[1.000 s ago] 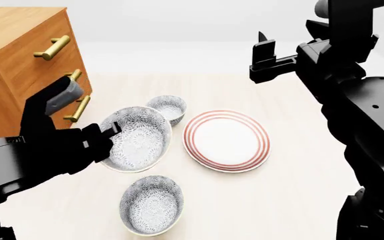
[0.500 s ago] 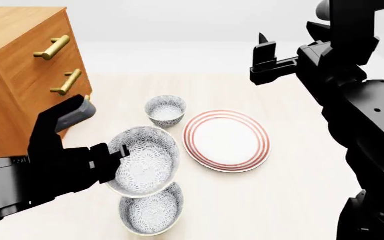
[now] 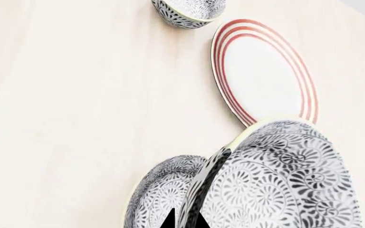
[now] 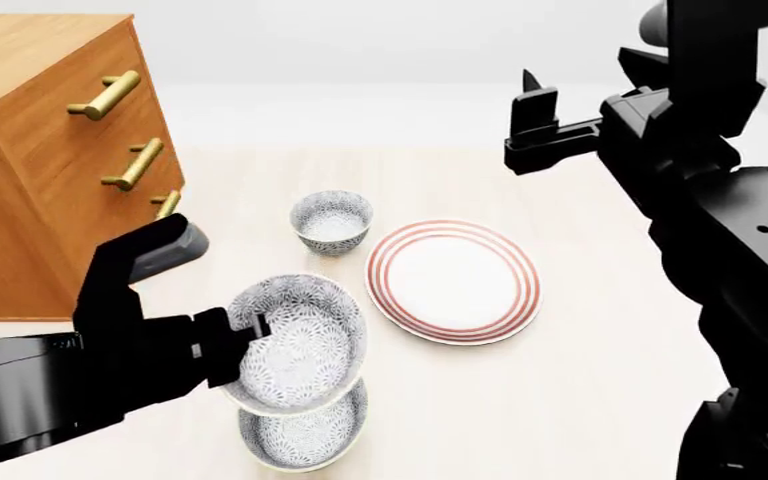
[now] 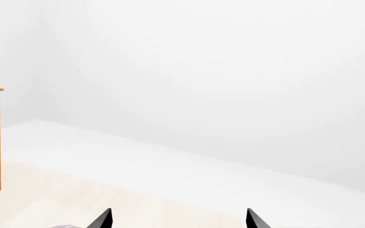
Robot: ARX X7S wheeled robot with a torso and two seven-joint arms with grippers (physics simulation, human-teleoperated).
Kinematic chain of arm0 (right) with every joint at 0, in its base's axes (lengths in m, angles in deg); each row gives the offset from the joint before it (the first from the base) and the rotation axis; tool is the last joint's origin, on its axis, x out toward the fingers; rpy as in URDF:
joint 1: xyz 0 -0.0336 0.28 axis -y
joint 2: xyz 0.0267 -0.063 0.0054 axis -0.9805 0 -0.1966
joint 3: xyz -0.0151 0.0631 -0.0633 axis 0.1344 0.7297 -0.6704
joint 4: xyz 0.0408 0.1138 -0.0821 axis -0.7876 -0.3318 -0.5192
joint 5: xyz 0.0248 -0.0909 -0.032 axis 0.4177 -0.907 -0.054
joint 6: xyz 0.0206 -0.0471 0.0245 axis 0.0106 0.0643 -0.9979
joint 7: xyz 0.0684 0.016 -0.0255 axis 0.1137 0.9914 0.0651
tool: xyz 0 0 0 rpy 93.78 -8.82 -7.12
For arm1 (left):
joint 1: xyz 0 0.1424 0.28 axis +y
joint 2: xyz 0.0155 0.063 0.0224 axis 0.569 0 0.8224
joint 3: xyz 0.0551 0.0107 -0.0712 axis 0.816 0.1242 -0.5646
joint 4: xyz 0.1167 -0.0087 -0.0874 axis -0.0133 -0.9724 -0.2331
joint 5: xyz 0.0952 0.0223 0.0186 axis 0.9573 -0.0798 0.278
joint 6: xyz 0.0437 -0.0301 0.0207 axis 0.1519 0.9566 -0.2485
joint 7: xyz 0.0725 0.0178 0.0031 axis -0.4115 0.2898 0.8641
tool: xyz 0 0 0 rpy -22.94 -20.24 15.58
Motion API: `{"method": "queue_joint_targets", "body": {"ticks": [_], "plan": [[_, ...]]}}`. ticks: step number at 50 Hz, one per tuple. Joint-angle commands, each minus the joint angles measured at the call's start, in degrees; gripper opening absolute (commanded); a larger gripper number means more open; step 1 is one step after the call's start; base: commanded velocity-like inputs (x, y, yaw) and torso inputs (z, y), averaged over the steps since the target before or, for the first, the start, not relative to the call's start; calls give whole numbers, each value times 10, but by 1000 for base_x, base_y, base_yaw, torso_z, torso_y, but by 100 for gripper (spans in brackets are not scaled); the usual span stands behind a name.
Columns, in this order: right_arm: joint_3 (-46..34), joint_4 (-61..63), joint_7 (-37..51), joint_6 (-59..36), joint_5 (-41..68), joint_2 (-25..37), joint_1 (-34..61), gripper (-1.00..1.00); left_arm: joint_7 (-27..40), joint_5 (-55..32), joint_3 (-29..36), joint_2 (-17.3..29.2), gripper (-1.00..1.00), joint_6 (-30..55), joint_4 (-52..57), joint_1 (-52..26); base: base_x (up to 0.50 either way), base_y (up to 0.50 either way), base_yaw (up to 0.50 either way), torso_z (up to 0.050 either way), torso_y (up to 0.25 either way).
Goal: Stack the bowl in the middle on the bowl at the back.
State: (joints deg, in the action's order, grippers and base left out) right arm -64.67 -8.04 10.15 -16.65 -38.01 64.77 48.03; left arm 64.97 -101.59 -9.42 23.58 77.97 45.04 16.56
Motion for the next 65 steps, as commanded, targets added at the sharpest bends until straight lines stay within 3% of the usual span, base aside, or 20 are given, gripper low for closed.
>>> {"method": "queue_joint_targets", "body": {"ticks": [1,65], "plan": [[2,3,3,0,3,1,-4,100,-16,17,5,2,-100,-5,4,11,0,0,0,0,0],[-3,-8,16,9,14,8,-8,100,-83,105,38,2,-100,-15,-13,52,0,0,0,0,0]]}}
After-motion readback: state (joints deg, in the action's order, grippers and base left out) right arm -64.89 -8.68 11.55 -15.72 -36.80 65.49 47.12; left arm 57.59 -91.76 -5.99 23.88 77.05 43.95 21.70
